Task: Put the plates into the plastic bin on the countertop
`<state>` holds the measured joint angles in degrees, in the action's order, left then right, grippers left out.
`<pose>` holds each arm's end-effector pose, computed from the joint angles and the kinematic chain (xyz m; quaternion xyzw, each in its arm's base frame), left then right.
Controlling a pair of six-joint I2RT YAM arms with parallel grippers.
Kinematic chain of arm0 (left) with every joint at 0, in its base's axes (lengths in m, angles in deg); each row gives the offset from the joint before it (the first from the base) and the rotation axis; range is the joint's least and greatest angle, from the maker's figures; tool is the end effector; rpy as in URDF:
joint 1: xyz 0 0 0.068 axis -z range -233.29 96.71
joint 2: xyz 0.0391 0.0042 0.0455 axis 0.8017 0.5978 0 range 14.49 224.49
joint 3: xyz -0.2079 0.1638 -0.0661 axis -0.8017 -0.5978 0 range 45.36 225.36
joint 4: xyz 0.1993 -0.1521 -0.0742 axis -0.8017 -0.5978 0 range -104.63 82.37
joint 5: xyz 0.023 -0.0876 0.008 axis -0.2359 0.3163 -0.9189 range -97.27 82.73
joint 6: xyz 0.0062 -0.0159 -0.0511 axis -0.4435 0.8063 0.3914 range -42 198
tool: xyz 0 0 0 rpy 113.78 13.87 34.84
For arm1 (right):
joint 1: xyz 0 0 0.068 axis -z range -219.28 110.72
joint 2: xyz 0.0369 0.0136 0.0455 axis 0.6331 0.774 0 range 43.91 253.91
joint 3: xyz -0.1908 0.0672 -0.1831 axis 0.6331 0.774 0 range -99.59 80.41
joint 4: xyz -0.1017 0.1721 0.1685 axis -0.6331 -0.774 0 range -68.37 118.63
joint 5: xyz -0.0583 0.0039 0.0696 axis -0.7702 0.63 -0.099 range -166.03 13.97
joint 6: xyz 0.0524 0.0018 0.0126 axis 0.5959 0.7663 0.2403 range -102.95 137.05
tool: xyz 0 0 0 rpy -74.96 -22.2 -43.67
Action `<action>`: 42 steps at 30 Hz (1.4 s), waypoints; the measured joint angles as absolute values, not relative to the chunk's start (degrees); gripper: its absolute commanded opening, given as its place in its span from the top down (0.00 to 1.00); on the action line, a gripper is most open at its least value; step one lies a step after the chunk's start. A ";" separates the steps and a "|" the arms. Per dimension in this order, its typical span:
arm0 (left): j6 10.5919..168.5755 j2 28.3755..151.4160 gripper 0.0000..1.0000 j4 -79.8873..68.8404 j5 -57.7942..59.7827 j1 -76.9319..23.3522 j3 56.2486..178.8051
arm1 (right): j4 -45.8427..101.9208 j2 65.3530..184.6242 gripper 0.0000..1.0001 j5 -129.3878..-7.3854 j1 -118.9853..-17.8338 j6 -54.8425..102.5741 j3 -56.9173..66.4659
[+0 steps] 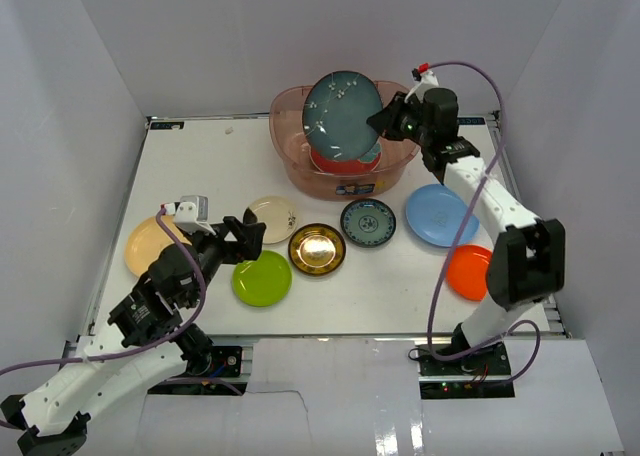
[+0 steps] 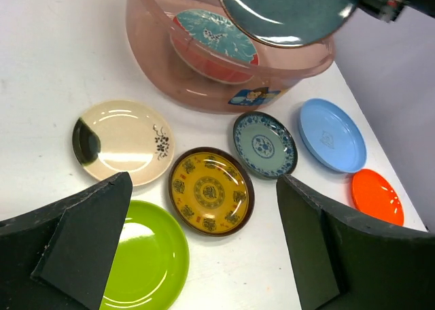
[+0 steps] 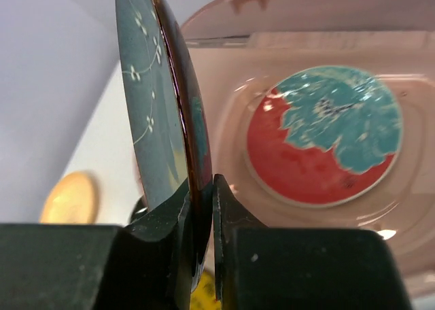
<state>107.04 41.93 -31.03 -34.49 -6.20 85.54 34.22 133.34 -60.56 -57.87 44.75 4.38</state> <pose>0.0904 -0.0733 0.3281 -0.0310 0.7624 -0.2399 0.6002 0.3542 0.1291 0.3644 -0.0289 0.7515 0.3492 0.5590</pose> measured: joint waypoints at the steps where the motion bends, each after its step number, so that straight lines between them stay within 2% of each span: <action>1: 106.30 41.82 0.02 -31.22 -35.01 -6.20 85.52 | 33.39 136.85 0.92 -61.79 -57.65 43.77 0.86; 9: 101.16 40.55 0.02 -31.13 -36.22 -6.09 85.52 | 24.69 159.80 0.92 -67.16 -56.76 39.64 -19.90; 15: 99.70 39.77 0.02 -31.00 -34.42 -5.87 85.48 | 20.58 167.74 0.92 -68.17 -56.58 40.56 -23.42; 16: 99.63 39.72 0.02 -30.96 -34.03 -5.87 85.48 | 20.14 168.11 0.89 -68.39 -56.52 41.72 -23.42; 18: 99.50 39.72 0.02 -30.96 -33.24 -5.87 85.45 | 19.68 168.18 0.75 -68.50 -56.23 42.98 -23.42; 19: 99.43 39.70 0.02 -30.94 -32.76 -5.87 85.45 | 19.73 168.15 0.64 -68.74 -56.15 43.27 -23.42; 20: 99.43 39.68 0.02 -30.96 -32.48 -5.87 85.45 | 19.99 168.15 0.42 -68.59 -56.04 43.90 -23.42; 23: 99.43 39.20 0.02 -30.96 -31.74 -5.87 85.37 | 19.71 168.15 0.17 -70.03 -55.99 44.71 -23.44; 26: 99.43 38.41 0.02 -30.96 -31.41 -5.87 85.32 | 17.52 168.15 0.02 -71.38 -55.84 44.08 -23.44; 28: 99.43 37.97 0.02 -30.96 -31.21 -5.87 85.32 | 15.44 168.15 0.02 -72.37 -55.84 43.05 -24.10; 32: 99.46 37.65 0.02 -30.98 -30.97 -5.87 85.32 | 10.59 169.27 0.10 -75.47 -55.93 39.14 -28.87; 34: 99.46 37.60 0.02 -30.98 -30.88 -5.87 85.32 | 9.11 169.57 0.10 -77.90 -56.19 36.82 -31.44; 40: 99.46 37.56 0.02 -30.98 -30.60 -5.87 85.32 | 7.95 169.57 0.10 -84.87 -58.20 27.97 -35.14; 42: 99.43 37.56 0.02 -30.98 -30.60 -5.87 85.32 | 7.62 169.53 0.04 -85.02 -58.70 26.37 -35.20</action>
<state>99.43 37.56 -30.98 -30.60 -5.87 85.32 7.62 169.53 -85.02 -58.70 26.37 -35.20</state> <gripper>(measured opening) 0.978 0.922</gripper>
